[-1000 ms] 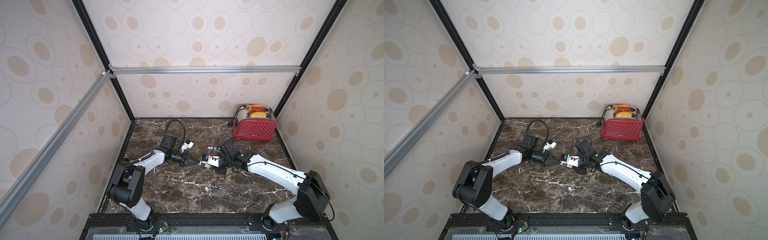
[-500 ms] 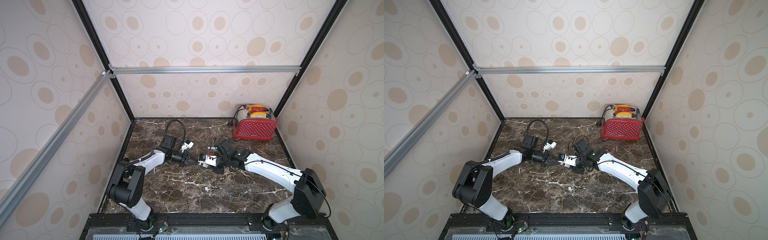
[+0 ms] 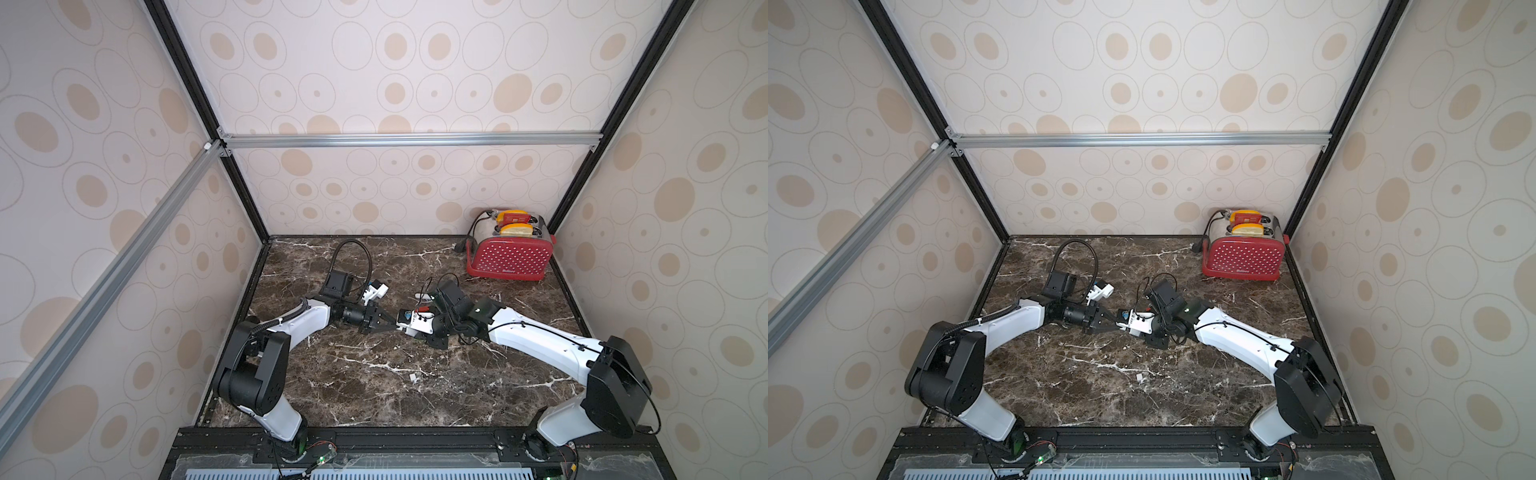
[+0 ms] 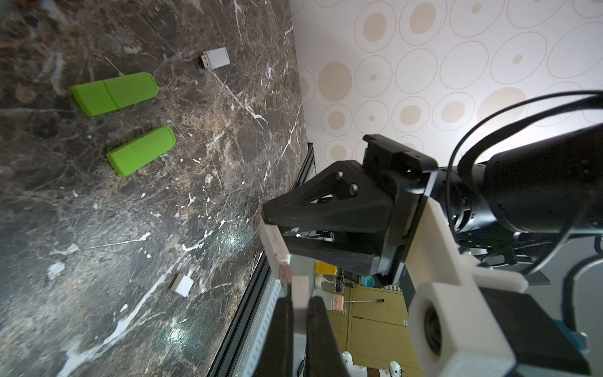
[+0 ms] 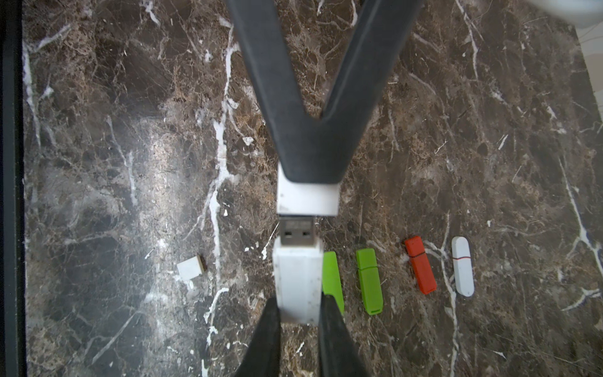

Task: Close the usb drive cover
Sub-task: Close the cover of the USB drive.

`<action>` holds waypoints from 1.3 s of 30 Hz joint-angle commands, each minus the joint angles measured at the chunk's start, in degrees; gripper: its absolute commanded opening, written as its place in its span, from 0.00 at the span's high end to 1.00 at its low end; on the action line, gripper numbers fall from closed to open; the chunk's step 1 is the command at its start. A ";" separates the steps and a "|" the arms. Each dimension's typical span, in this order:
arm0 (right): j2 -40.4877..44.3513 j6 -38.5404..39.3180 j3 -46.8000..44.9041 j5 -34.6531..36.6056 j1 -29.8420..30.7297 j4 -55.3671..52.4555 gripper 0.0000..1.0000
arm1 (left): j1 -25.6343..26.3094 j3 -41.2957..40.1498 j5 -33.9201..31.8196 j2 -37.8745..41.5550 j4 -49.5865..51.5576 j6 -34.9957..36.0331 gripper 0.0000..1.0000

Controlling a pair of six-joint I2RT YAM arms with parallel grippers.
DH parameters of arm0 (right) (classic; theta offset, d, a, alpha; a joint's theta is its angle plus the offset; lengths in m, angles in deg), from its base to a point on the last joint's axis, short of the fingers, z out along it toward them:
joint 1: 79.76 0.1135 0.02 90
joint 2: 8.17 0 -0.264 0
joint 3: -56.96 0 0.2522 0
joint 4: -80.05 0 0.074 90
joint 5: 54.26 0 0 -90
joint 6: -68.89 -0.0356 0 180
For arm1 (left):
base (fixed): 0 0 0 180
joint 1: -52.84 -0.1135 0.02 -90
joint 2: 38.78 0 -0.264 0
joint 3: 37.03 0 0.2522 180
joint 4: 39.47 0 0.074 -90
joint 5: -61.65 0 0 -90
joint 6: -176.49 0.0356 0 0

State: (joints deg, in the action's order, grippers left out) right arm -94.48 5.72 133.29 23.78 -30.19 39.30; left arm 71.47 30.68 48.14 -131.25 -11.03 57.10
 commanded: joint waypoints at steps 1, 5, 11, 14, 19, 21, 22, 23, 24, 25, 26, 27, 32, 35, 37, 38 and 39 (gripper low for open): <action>1.22 -0.08 -0.84 0.20 0.32 0.33 0.92 | 0.35 2.03 1.34 0.40 0.98 1.65 1.00; 1.23 -0.20 -0.30 0.04 0.29 0.14 0.92 | 0.35 1.88 -0.73 0.61 3.71 5.21 1.00; 0.74 -0.37 1.64 -0.60 0.34 -0.41 0.92 | 0.44 0.93 -4.17 1.84 5.48 7.50 1.00; 0.27 -0.29 2.27 -0.83 0.33 -0.59 0.92 | 0.43 1.05 -3.84 1.46 4.48 6.45 1.00; -0.26 -0.29 2.47 -1.17 0.37 -0.86 0.92 | 0.48 1.24 -2.68 0.74 0.26 2.08 1.00; -0.26 -0.29 2.22 -1.06 0.43 -1.01 0.92 | 0.43 1.39 -2.00 0.45 -1.41 0.22 1.00; -0.19 -0.20 2.03 -0.88 0.39 -0.97 0.92 | 0.46 1.57 -1.58 0.28 -1.75 -0.51 1.00; -0.11 -0.08 1.78 -0.79 0.42 -0.83 0.92 | 0.45 1.85 -1.38 0.10 -1.72 -0.58 1.00; 0.07 -0.11 1.50 -0.54 0.37 -0.71 0.92 | 0.44 2.07 -1.26 -0.04 -1.56 -0.51 1.00; 0.25 -0.02 1.13 -0.30 0.40 -0.56 0.92 | 0.44 2.43 -1.02 -0.16 -1.27 0.05 1.00; 0.40 0.05 0.94 -0.16 0.40 -0.56 0.92 | 0.33 2.76 -0.83 -0.25 -0.59 0.51 1.00; 0.60 0.07 0.72 -0.08 0.39 -0.59 0.92 | 0.20 3.21 -0.75 -0.34 0.30 1.20 1.00; 0.70 -0.02 0.39 -0.34 0.40 -0.70 0.92 | 0.18 3.06 -0.16 -0.21 1.11 1.79 1.00; 0.76 -0.02 0.66 -0.34 0.41 -0.53 0.92 | 0.35 2.11 -0.33 0.13 0.97 2.18 1.00; 0.48 -0.02 1.06 -0.42 0.36 -0.57 0.92 | 0.48 1.79 -0.25 0.48 0.97 2.32 1.00; 0.36 0.05 1.14 -0.42 0.43 -0.69 0.92 | 0.48 1.77 -0.21 0.53 0.93 2.32 1.00; 0.27 0.12 1.31 -0.43 0.41 -0.71 0.92 | 0.44 1.74 -0.13 0.69 0.82 2.29 1.00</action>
State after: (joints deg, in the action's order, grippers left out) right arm -94.45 5.77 134.51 23.80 -30.17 39.28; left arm 71.58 31.73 45.72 -131.25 -10.20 58.20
